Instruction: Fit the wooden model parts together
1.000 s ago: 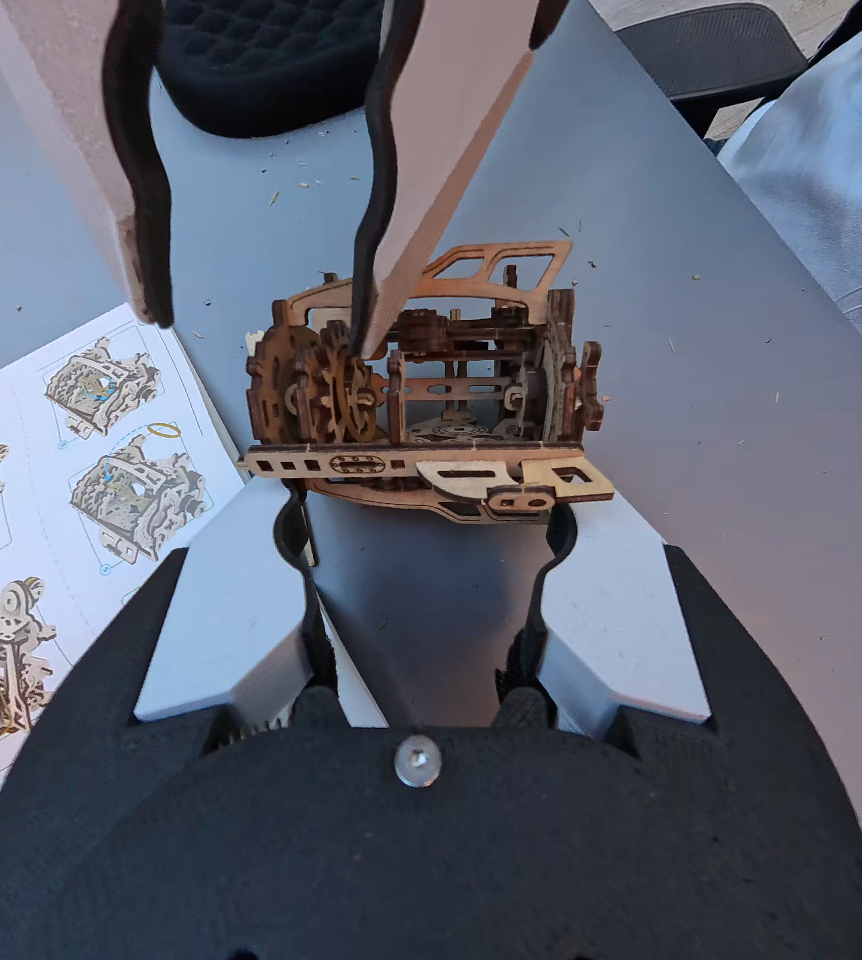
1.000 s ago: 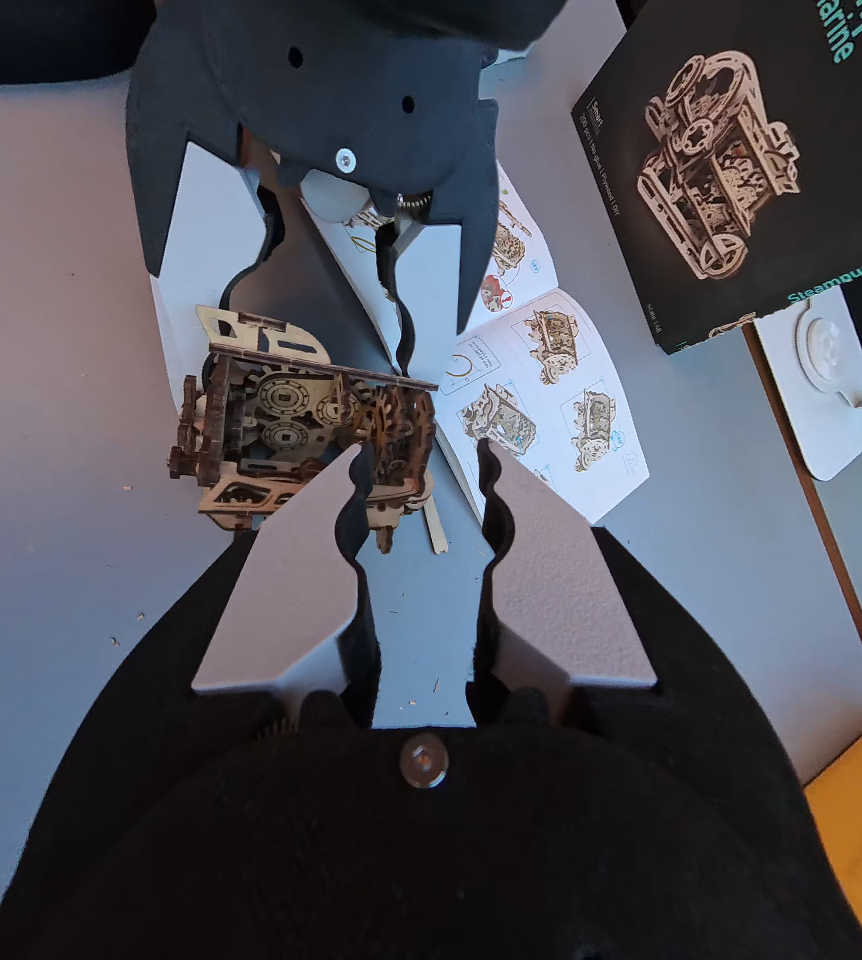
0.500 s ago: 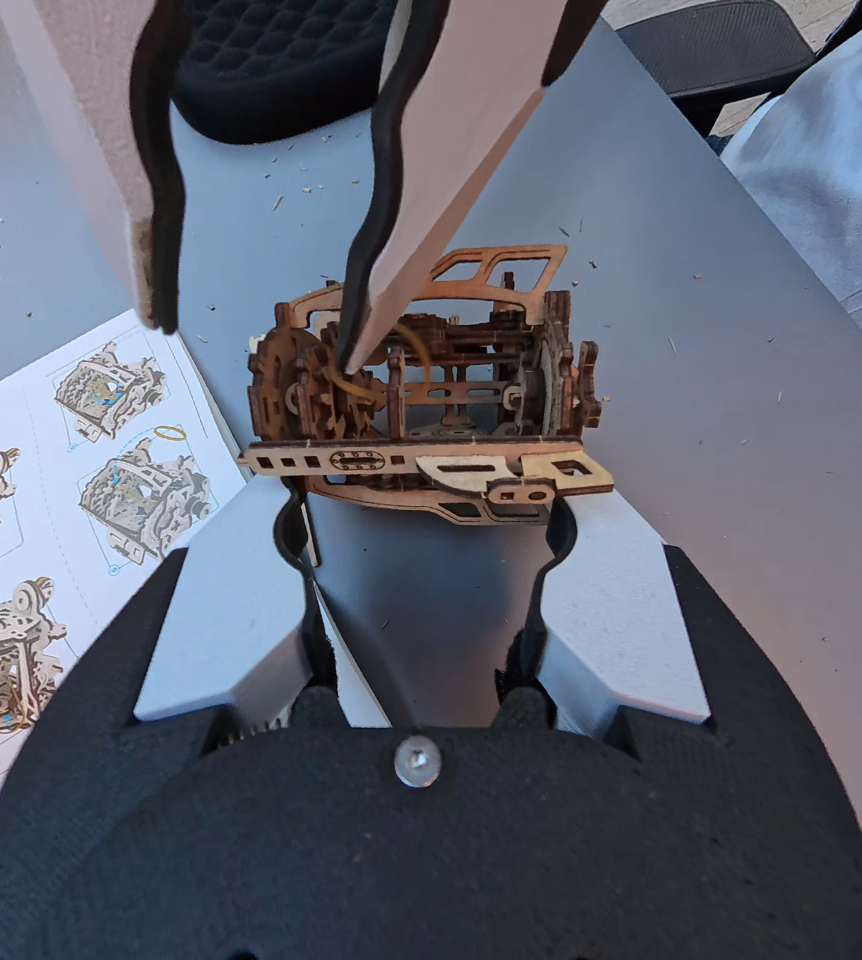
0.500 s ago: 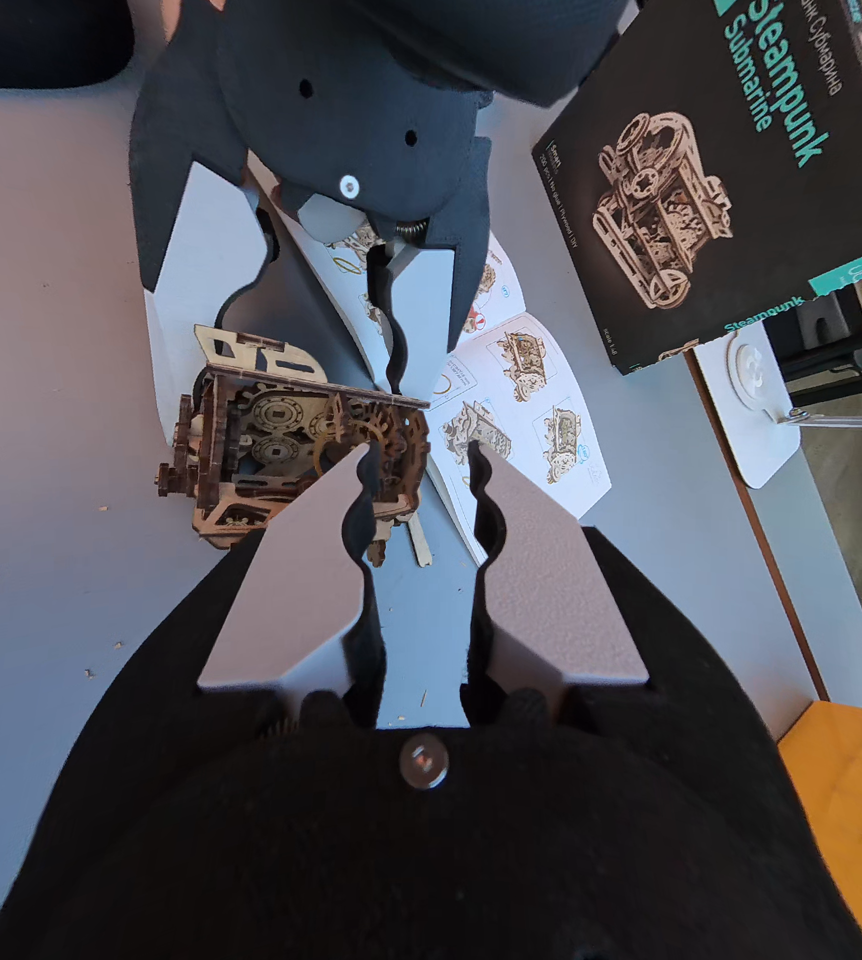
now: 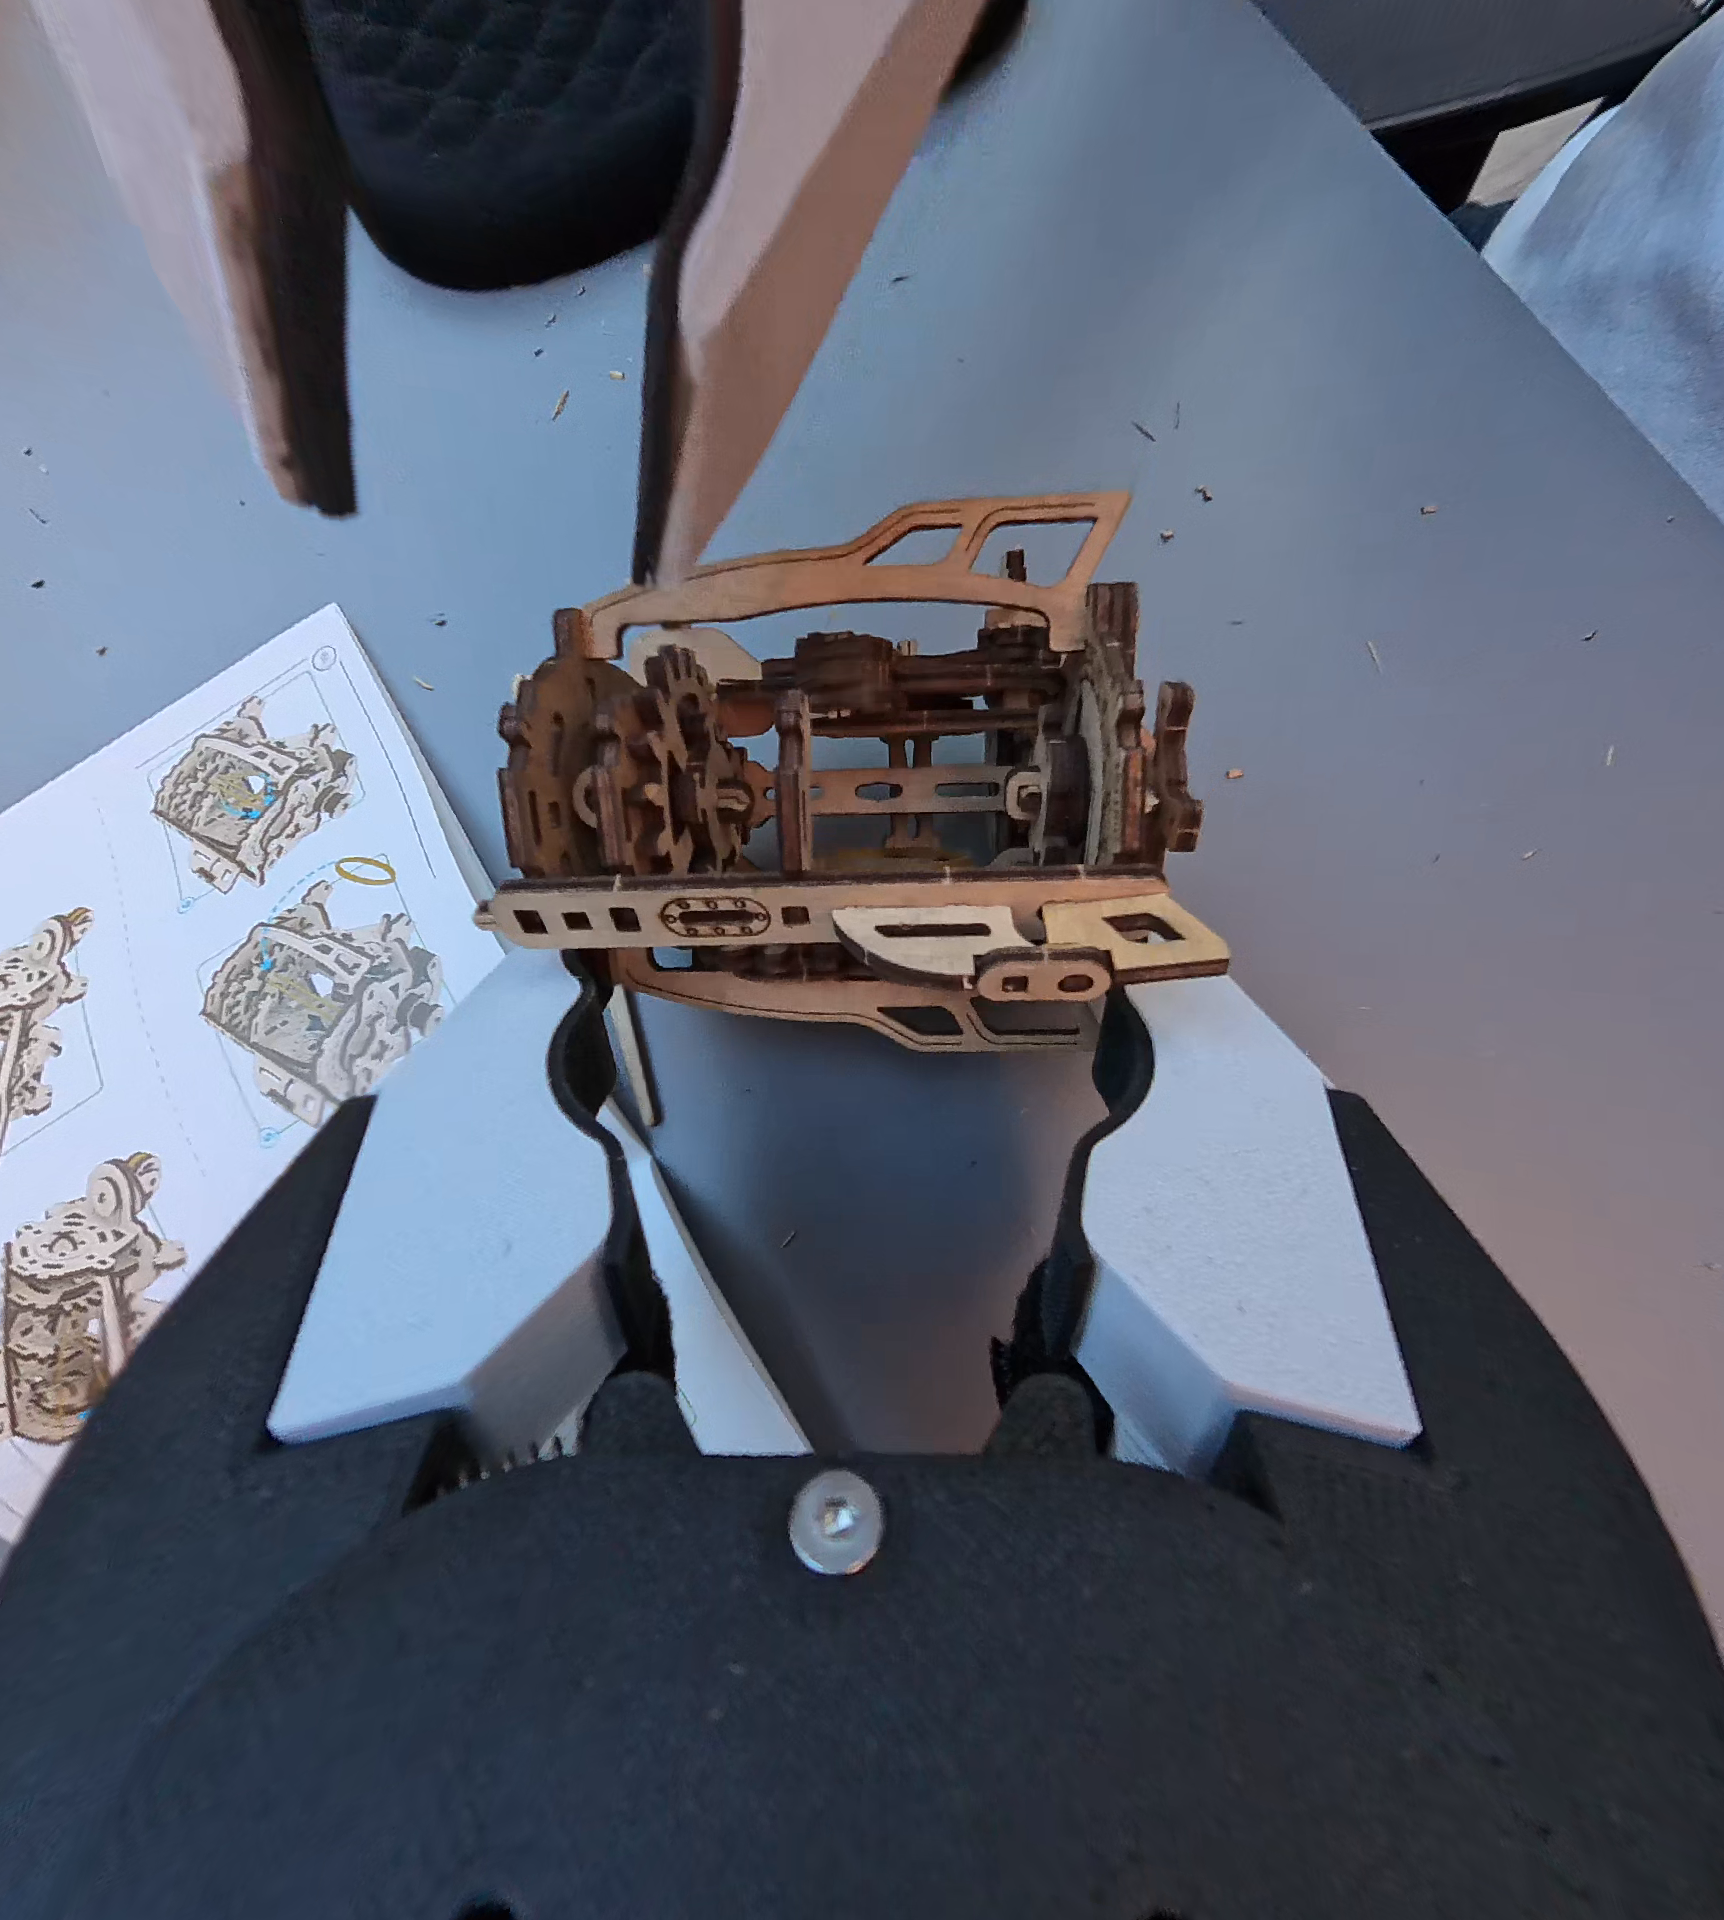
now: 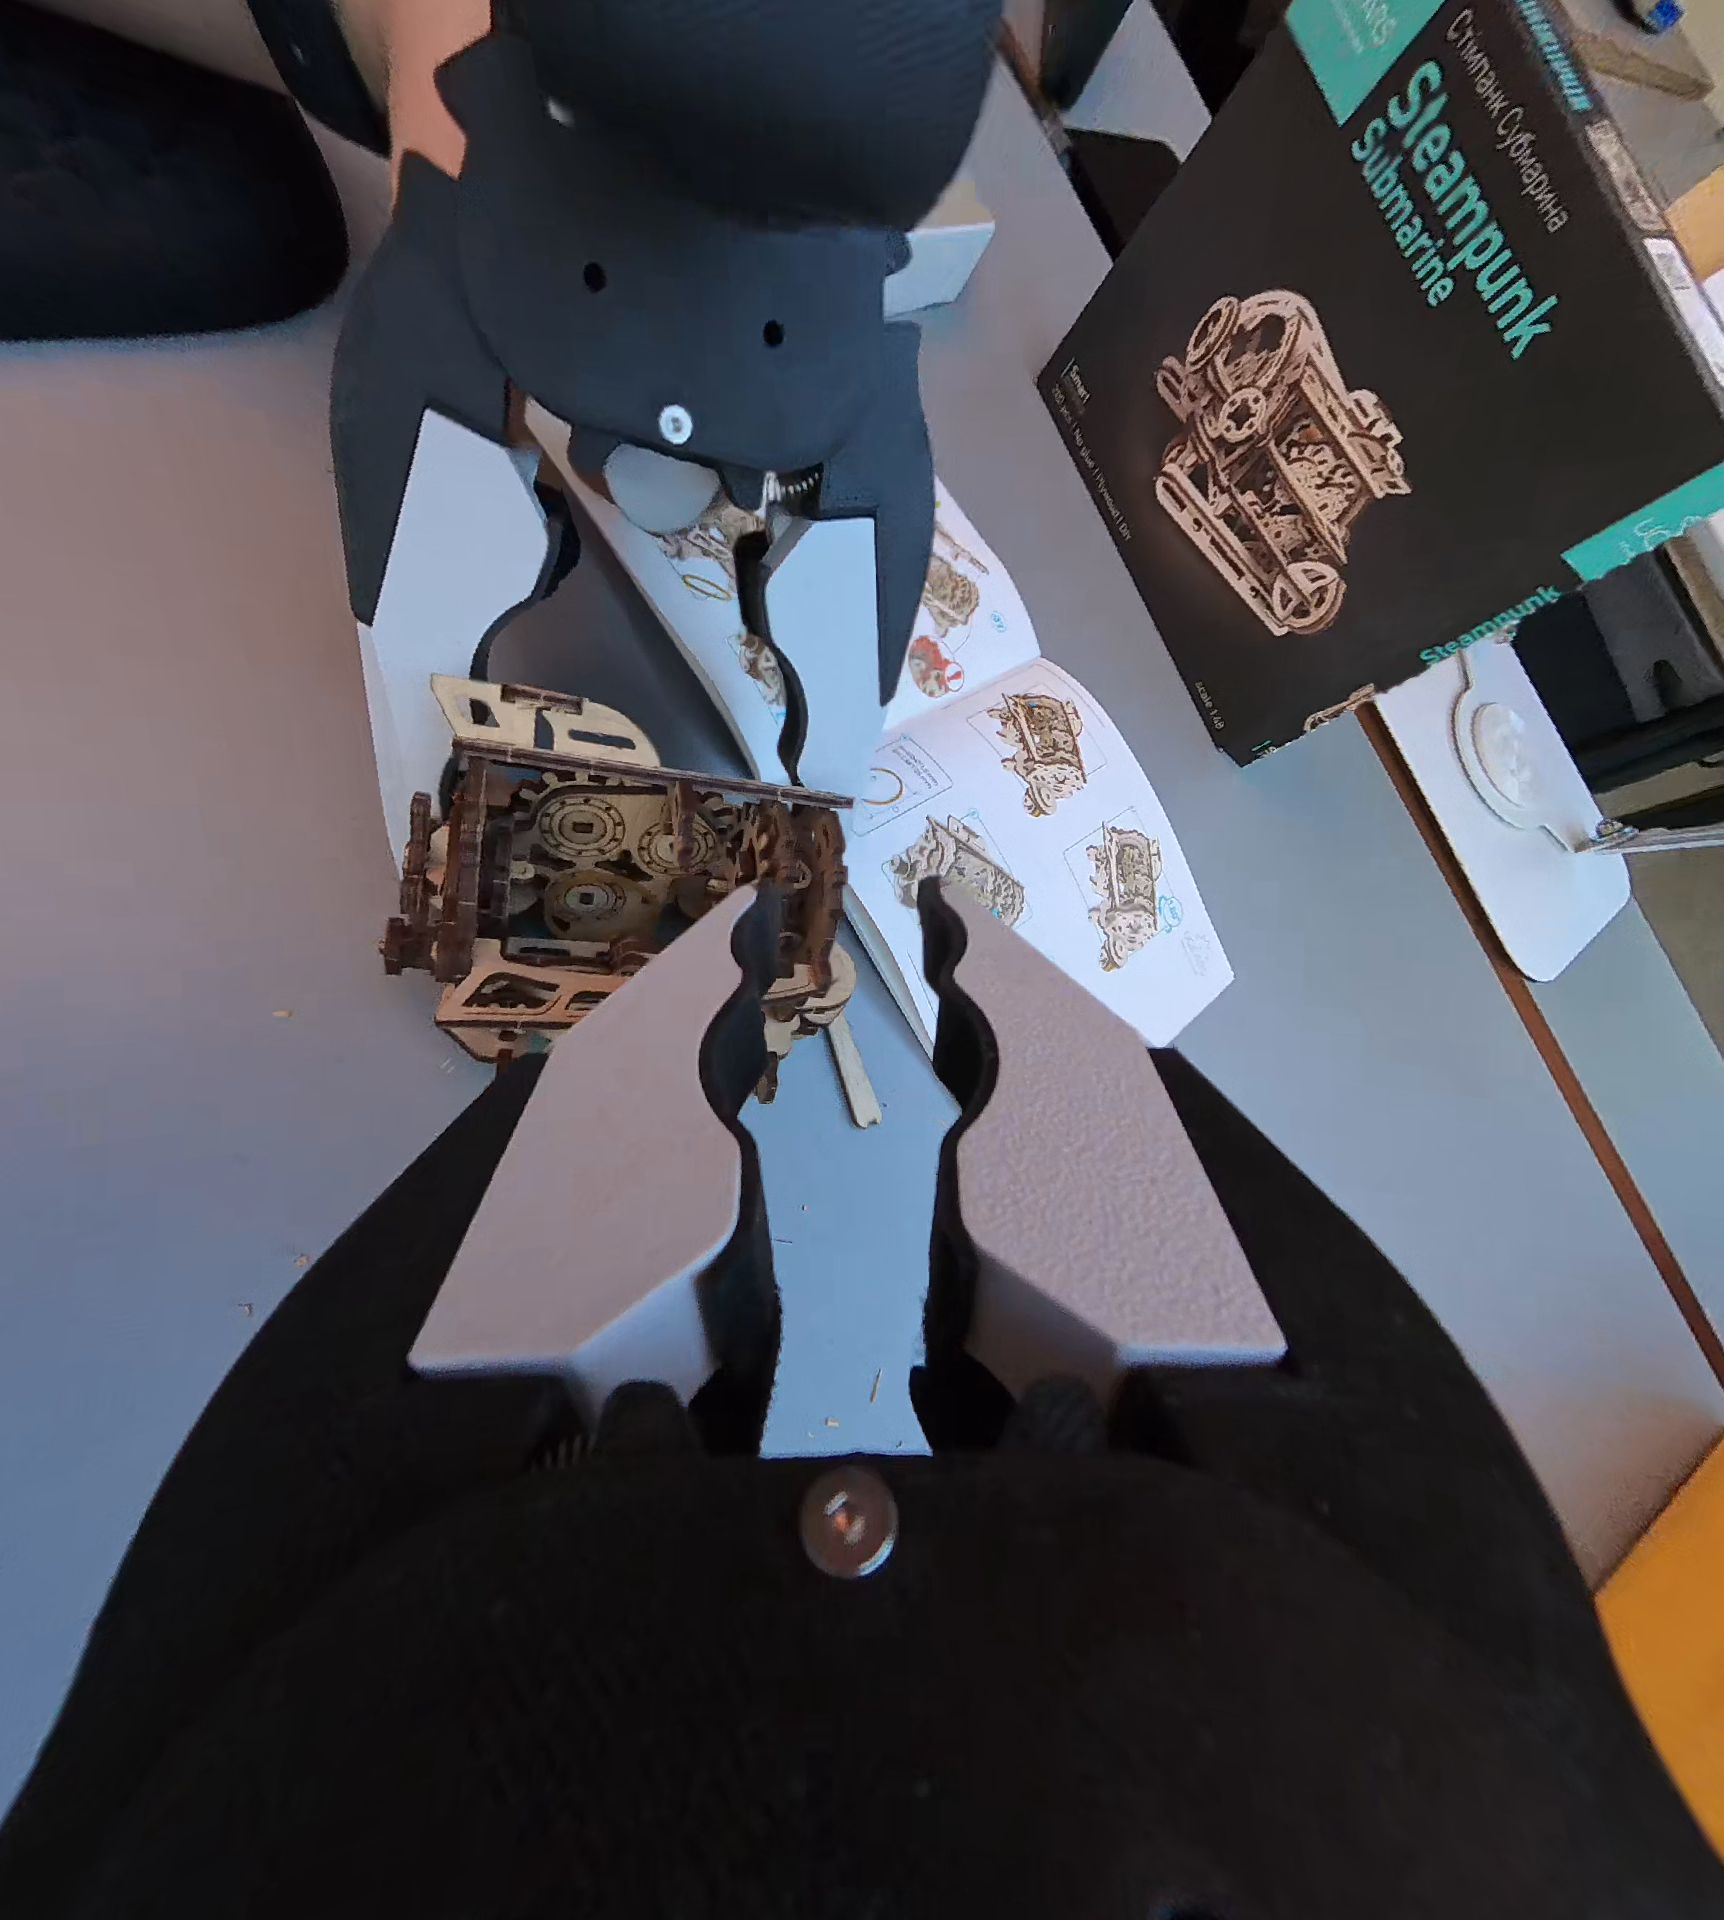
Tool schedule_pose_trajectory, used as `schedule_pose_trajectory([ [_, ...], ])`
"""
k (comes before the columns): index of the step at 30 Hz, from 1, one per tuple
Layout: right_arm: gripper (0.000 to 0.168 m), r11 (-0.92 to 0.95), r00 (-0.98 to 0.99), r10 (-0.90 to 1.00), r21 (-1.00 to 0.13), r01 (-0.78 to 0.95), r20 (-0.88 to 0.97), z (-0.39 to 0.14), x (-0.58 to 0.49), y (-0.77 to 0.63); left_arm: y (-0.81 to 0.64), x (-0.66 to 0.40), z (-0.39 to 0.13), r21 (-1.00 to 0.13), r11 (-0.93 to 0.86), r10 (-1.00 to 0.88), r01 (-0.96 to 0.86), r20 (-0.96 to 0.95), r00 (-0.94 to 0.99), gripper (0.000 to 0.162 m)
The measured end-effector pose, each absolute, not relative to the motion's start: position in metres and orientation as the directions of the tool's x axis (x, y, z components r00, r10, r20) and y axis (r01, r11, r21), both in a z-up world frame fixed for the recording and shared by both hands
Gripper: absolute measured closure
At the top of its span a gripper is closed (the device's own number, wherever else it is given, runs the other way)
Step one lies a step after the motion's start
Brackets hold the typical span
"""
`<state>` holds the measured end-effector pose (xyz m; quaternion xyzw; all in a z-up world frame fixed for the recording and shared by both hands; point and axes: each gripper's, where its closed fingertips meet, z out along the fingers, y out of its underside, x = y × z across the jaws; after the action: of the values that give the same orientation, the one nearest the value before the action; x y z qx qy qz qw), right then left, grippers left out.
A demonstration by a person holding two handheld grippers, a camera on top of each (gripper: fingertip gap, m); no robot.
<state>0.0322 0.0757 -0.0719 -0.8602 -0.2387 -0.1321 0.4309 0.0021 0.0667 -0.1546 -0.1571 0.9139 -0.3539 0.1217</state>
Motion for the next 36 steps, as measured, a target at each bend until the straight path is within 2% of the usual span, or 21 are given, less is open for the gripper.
schedule_pose_trajectory([
  [1,0.141,-0.505,0.863,0.286,-0.700,0.505,0.416,-0.068,0.033,0.074,0.067,0.002,-0.155,-0.680,0.707,-0.372,-0.195,-0.123,-0.920,0.068],
  [12,0.137,-0.445,0.933,0.272,-0.829,0.339,0.235,-0.078,0.028,0.051,0.071,0.000,-0.148,-0.645,0.741,-0.369,-0.185,-0.162,-0.915,0.068],
  [17,0.137,-0.390,0.941,0.304,-0.883,0.262,0.145,-0.082,0.016,0.042,0.071,-0.002,-0.150,-0.581,0.801,-0.333,-0.145,-0.231,-0.914,0.068],
  [20,0.136,-0.372,0.937,0.348,-0.913,0.167,0.029,-0.078,0.001,0.041,0.073,0.000,-0.151,-0.615,0.768,-0.361,-0.179,-0.184,-0.914,0.068],
  [23,0.127,-0.391,0.915,0.385,-0.919,0.043,-0.121,-0.071,-0.011,0.043,0.073,0.005,-0.148,-0.626,0.757,-0.383,-0.186,-0.195,-0.903,0.068],
  [29,0.086,-0.581,0.810,0.405,-0.803,-0.130,-0.424,-0.077,-0.037,0.040,0.072,0.010,-0.147,-0.625,0.758,-0.411,-0.185,-0.239,-0.880,0.068],
  [36,0.053,-0.665,0.852,0.286,-0.731,-0.153,-0.438,-0.083,-0.046,0.054,0.075,0.022,-0.145,-0.619,0.757,-0.468,-0.209,-0.290,-0.835,0.068],
])
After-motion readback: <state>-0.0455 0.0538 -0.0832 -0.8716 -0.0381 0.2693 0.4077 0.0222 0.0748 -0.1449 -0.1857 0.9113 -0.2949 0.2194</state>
